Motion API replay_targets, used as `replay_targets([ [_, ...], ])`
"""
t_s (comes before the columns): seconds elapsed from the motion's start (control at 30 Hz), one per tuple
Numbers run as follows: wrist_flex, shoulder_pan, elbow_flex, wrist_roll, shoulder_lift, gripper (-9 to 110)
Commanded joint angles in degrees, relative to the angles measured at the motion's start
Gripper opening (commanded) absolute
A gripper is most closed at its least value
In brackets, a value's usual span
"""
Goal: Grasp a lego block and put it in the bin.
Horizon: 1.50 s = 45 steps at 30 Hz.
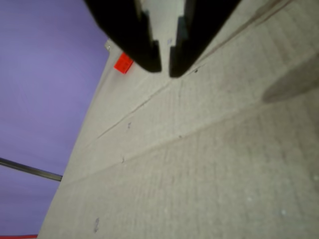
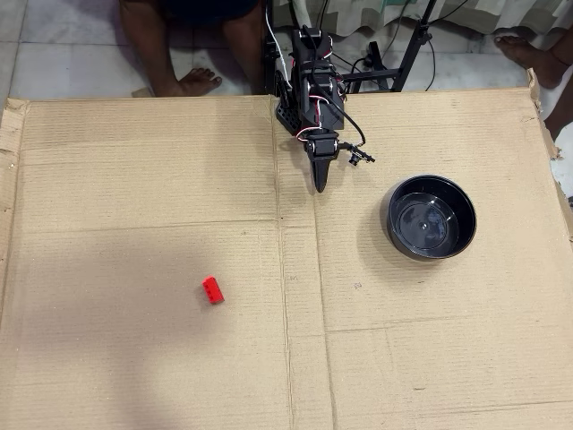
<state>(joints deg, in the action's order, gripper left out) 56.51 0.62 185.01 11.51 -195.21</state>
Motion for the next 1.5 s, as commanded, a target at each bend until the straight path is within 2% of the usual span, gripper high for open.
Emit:
replay_targets([
  [0.0,10.5,2.2,-3.2,-11.7,-0.8,0],
  [1.47,10.5,1.3,-3.1,-11.6,-0.9,0],
])
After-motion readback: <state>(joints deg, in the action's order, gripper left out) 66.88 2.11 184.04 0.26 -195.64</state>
